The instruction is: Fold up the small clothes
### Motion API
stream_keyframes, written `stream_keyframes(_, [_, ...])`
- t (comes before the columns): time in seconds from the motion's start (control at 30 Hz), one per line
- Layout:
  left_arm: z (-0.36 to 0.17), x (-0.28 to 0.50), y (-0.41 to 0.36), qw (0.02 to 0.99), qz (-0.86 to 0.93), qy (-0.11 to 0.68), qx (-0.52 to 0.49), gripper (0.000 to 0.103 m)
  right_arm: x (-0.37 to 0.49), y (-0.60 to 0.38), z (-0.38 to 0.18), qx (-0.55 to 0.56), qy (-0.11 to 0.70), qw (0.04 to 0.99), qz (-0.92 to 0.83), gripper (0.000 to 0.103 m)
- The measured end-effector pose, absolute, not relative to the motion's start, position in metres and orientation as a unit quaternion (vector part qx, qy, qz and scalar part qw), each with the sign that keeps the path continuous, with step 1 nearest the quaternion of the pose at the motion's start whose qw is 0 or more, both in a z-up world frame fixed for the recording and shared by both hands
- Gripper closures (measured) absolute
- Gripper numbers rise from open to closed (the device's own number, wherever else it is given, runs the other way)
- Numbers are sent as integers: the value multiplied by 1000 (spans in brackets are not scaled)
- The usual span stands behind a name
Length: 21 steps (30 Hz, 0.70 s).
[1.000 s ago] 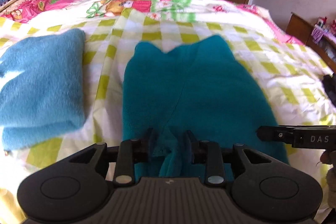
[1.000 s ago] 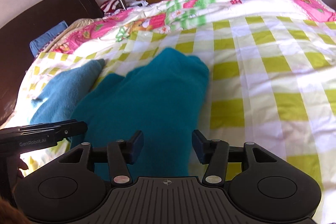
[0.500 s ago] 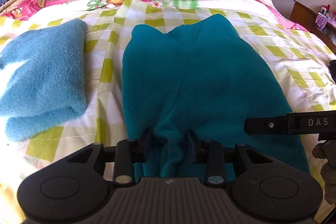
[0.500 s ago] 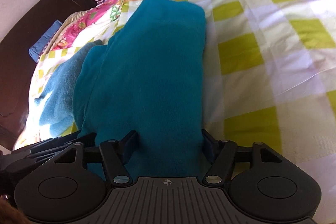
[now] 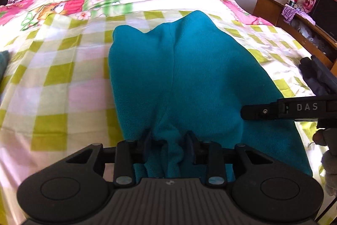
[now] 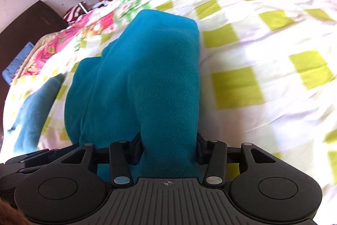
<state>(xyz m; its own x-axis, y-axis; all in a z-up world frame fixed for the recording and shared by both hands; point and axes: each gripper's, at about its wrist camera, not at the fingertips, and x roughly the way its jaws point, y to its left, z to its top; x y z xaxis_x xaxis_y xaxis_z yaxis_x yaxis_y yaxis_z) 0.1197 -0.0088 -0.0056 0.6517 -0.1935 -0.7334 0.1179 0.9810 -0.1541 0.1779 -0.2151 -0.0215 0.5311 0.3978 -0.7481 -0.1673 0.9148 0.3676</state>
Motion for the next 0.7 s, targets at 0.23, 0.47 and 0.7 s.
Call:
stream_keyframes(0.23, [9,99,-22,911,-66,407,-23,53,134,-247,13,110,385,910,106,50])
stream_keyframes(0.47, [4,66,-28,911,-46,409,-2,44,89,-216,-8,14,405,909,100,50])
stream_keyframes(0.7, [11,42,-19,917,-28,396,-24,41,68,-214,21,43,375,920,109,50])
